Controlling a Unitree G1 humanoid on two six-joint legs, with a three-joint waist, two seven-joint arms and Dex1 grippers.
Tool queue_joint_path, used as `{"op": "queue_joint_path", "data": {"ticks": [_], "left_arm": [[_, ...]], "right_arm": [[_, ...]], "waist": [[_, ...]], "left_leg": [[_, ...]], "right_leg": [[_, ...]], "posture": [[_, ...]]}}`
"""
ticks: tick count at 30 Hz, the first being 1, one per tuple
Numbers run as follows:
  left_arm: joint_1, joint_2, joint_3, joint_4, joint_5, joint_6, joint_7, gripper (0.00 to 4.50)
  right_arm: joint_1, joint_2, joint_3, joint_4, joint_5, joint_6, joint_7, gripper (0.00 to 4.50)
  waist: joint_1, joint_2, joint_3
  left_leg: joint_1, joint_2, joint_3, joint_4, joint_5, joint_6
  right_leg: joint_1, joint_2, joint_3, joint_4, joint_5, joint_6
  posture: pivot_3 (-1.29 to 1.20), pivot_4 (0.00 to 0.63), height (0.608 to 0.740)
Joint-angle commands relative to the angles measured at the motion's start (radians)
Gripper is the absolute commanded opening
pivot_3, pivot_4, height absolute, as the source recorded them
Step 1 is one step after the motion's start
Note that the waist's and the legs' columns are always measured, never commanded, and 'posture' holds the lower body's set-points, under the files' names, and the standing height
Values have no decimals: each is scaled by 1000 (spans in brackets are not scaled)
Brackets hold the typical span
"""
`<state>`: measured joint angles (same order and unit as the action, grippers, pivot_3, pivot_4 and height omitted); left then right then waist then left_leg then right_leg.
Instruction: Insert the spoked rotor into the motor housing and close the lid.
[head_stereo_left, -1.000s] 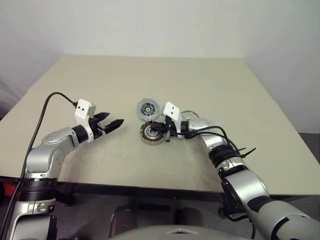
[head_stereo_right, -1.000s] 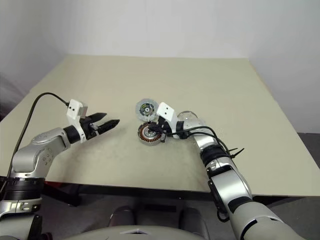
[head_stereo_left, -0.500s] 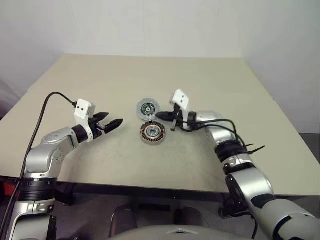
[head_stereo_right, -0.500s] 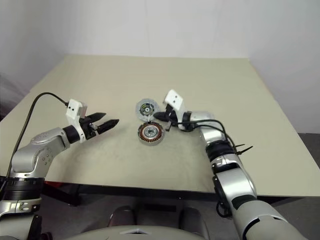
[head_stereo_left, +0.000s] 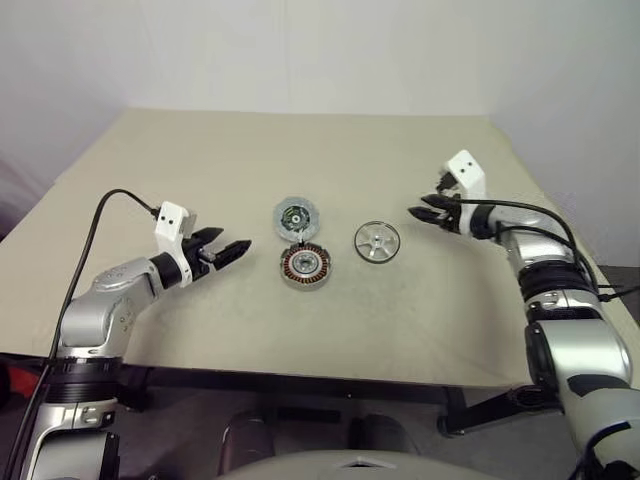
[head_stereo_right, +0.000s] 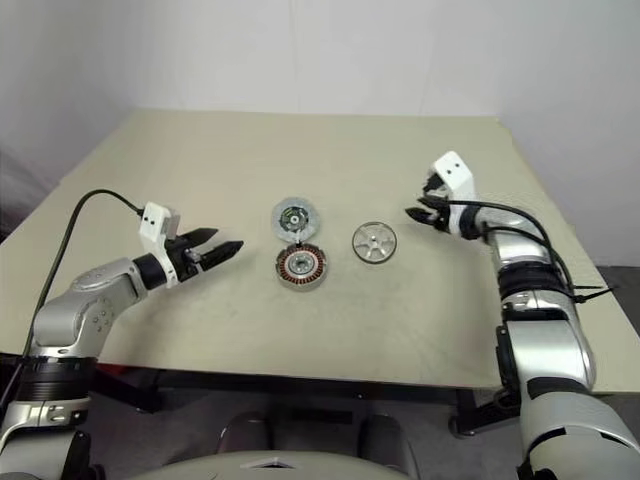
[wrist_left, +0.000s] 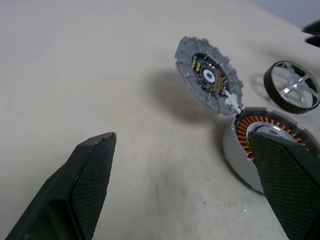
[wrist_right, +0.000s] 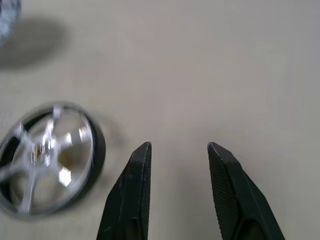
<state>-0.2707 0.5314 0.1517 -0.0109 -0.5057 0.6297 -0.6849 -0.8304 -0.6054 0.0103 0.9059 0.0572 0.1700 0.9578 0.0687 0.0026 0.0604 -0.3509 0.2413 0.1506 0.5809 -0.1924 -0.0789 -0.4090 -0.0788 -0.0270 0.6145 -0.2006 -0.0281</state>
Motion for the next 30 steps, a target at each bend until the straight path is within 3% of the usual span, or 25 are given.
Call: {"op": "queue_joint_path", "data": {"ticks": [1, 10, 30], "left_arm": [[-19, -1, 2, -11, 4, -23, -8, 4500], [-5, 3, 6, -20, 7, -16, -8, 4500], [37, 26, 20, -55, 4, -6, 4, 4500]], "right_arm": [[1, -15, -28, -6, 47, 78, 78, 1950], [17, -3, -96, 40, 134, 283, 154, 1950], [22, 45, -162, 127, 173, 367, 137, 1950]], "waist": [[0, 0, 0], [11, 0, 0], [16, 0, 0]], "left_leg": [[0, 0, 0, 0, 0, 0], [1, 0, 0, 1, 0, 0], [1, 1, 0, 1, 0, 0]], "right_leg": [[0, 0, 0, 0, 0, 0], [0, 0, 0, 1, 0, 0], [0, 0, -1, 2, 0, 0]], "posture": [[0, 0, 740], [0, 0, 740], [0, 0, 740]]}}
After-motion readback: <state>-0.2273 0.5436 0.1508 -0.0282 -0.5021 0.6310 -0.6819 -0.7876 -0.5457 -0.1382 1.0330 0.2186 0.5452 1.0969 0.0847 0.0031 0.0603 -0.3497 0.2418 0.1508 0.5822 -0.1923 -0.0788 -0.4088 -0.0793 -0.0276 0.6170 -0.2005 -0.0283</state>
